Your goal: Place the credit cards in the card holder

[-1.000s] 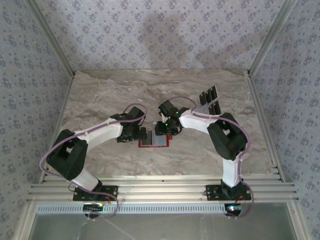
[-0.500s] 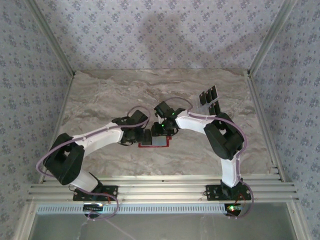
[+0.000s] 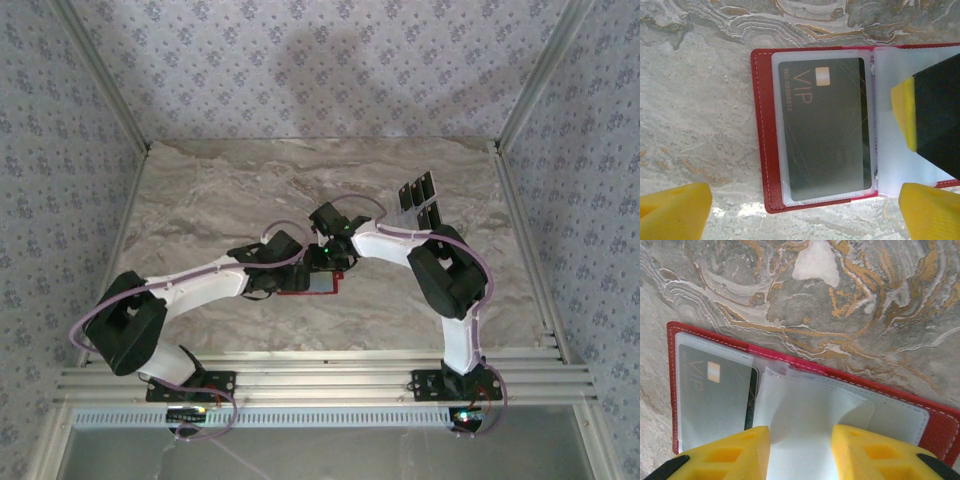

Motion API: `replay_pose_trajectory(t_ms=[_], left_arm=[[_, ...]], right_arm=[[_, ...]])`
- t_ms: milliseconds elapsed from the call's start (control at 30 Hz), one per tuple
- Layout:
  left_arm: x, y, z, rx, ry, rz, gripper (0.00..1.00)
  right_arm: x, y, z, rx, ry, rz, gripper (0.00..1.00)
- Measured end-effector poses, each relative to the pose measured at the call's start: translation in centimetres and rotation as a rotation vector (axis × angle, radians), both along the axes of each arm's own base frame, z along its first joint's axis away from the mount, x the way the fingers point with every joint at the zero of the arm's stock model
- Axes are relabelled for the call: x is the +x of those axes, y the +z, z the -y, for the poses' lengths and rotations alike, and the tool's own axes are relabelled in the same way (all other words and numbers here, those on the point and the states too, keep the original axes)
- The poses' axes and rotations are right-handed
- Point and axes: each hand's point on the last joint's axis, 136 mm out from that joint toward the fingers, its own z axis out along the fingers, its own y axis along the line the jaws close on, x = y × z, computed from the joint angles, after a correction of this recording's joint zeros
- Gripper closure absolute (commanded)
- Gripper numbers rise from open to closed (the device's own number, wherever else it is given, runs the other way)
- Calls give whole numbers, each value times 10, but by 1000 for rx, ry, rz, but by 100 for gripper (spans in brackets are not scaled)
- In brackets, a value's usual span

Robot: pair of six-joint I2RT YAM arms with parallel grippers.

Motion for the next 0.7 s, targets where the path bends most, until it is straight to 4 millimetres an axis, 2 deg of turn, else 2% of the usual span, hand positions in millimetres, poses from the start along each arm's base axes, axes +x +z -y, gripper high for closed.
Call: replay_pose_trajectory(t_ms=[300, 533, 700], left_arm=[[5, 1, 2, 16, 11, 44, 3], [-12, 1, -9, -5, 19, 66, 3], [-14, 2, -8, -44, 13, 86, 3]], right_arm=[[4, -1, 4, -9, -13, 5, 59], [3, 2, -3, 20, -11, 3, 59], [3, 2, -6, 31, -12, -4, 59]])
